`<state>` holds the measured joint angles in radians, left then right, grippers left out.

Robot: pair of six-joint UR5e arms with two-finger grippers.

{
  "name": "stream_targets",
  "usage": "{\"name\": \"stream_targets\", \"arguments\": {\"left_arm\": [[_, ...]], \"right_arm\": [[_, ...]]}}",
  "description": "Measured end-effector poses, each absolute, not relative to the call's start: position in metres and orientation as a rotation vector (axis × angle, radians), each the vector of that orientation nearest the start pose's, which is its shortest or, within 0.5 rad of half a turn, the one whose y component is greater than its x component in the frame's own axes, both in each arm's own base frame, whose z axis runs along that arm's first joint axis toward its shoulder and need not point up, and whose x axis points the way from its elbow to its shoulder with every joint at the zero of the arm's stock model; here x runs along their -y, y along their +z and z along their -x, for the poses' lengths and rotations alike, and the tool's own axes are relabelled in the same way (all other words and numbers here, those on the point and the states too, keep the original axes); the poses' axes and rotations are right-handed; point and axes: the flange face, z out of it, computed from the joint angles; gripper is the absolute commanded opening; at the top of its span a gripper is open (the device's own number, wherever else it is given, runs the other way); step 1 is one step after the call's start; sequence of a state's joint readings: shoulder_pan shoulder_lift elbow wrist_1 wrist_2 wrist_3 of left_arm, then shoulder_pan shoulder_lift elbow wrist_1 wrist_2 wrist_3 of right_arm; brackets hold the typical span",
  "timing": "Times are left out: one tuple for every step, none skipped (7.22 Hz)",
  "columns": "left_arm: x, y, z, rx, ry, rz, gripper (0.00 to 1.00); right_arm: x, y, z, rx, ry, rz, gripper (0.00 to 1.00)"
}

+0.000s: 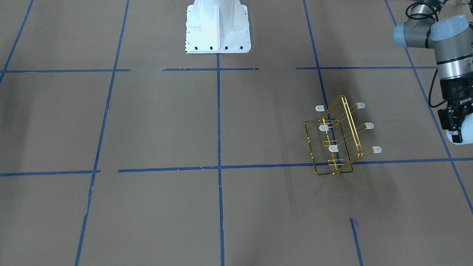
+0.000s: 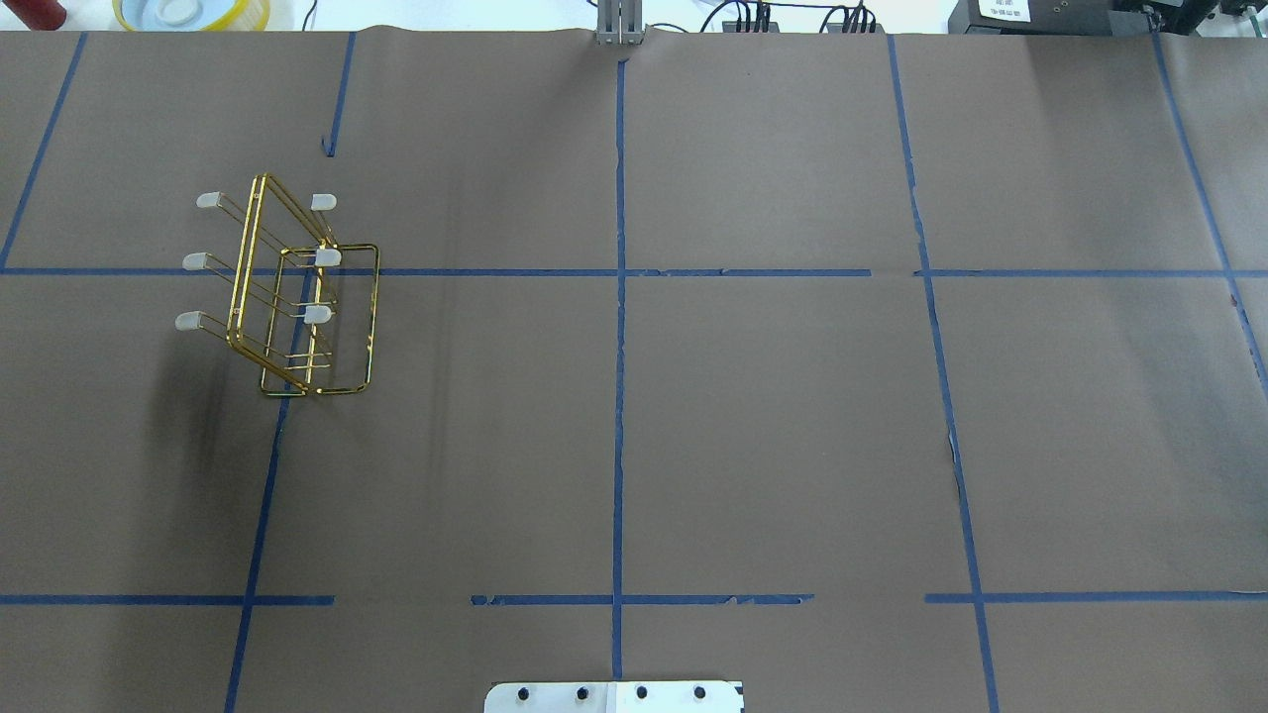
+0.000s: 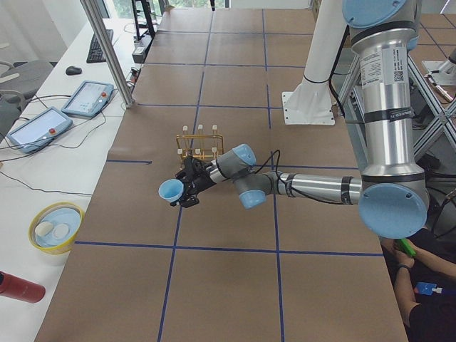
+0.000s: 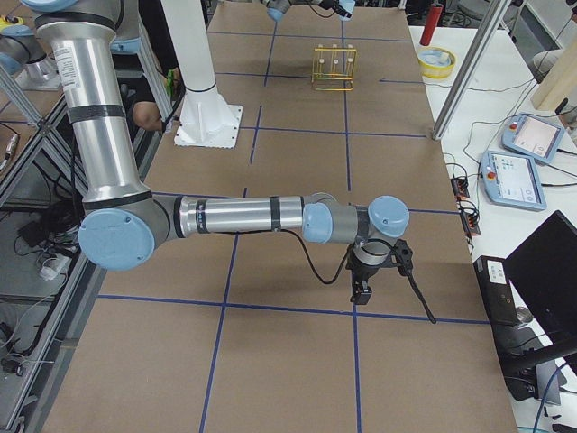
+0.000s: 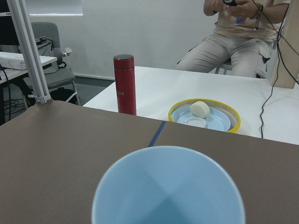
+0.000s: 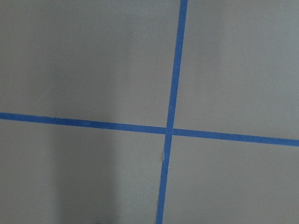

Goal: Hang cup on cup holder
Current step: 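Tilt the held cup sideways with the left gripper, mouth toward the rack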

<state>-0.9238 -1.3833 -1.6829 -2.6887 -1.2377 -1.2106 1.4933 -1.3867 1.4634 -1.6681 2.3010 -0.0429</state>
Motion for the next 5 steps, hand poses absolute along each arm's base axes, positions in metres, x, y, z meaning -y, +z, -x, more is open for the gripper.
{"name": "stream_targets", "arguments": {"left_arm": [[0.440, 0.563, -0.122, -0.758, -0.667, -0.878, 0.00], [0.430, 0.551, -0.109, -0.849, -0.689, -0.876, 0.00], [0.417, 0.537, -0.098, -0.959, -0.744, -0.871, 0.00], [0.404, 0.523, -0.091, -1.106, -0.816, -0.847, 0.00], [0.394, 0.512, -0.088, -1.266, -0.902, -0.791, 0.00]], "right_arm": [[0.570, 0.627, -0.023, 0.730, -0.107, 0.032, 1.00], [0.570, 0.627, -0.023, 0.730, -0.107, 0.032, 1.00], [0.570, 0.626, -0.023, 0.730, -0.107, 0.032, 1.00], [0.570, 0.627, -0.023, 0.730, -0.107, 0.032, 1.00], [0.570, 0.626, -0.023, 0.730, -0.108, 0.032, 1.00]]}}
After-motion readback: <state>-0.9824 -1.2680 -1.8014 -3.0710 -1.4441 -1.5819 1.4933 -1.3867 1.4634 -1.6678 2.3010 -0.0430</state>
